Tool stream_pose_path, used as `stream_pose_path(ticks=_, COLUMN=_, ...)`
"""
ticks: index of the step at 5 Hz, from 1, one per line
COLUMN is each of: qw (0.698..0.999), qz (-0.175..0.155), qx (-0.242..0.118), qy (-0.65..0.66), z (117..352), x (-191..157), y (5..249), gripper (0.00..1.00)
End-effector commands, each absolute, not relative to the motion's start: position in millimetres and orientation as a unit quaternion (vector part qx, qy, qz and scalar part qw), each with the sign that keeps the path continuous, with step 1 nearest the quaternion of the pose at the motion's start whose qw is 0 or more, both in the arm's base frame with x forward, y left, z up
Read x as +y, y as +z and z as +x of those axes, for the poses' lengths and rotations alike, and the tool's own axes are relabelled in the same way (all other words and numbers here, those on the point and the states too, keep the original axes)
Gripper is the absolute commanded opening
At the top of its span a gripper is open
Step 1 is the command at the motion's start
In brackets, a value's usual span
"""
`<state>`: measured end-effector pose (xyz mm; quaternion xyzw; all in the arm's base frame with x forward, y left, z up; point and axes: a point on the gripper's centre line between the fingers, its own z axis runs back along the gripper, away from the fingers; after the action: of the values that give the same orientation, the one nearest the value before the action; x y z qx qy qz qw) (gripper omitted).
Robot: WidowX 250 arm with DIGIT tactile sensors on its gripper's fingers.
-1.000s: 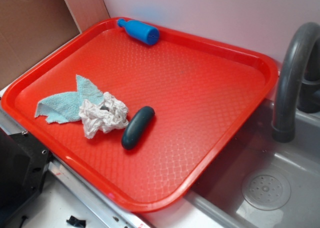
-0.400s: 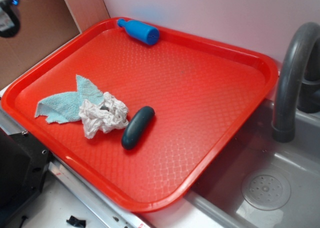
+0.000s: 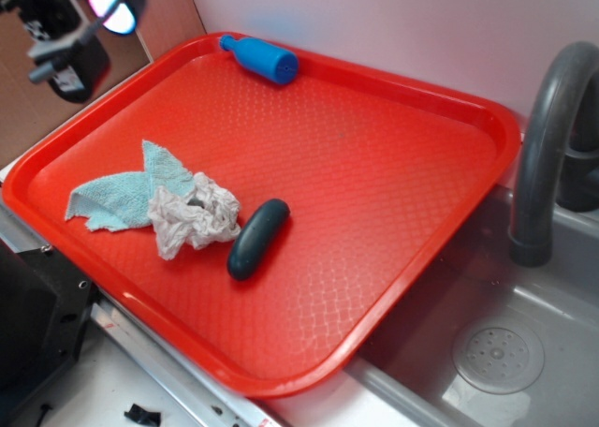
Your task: Grab the white paper.
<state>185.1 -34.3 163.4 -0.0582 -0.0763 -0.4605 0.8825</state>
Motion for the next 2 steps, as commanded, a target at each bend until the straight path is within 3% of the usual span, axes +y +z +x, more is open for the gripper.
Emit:
stream_pose_path(ticks=1, qw=0.767, qz=-0.094, qx=-0.055, qy=-0.632, z=185, x=-57, y=128, gripper=1.0)
stream_pose_path(ticks=2, qw=0.758, qz=-0.086, qx=-0.029, qy=-0.646, z=182, x=-64, y=103, gripper=1.0)
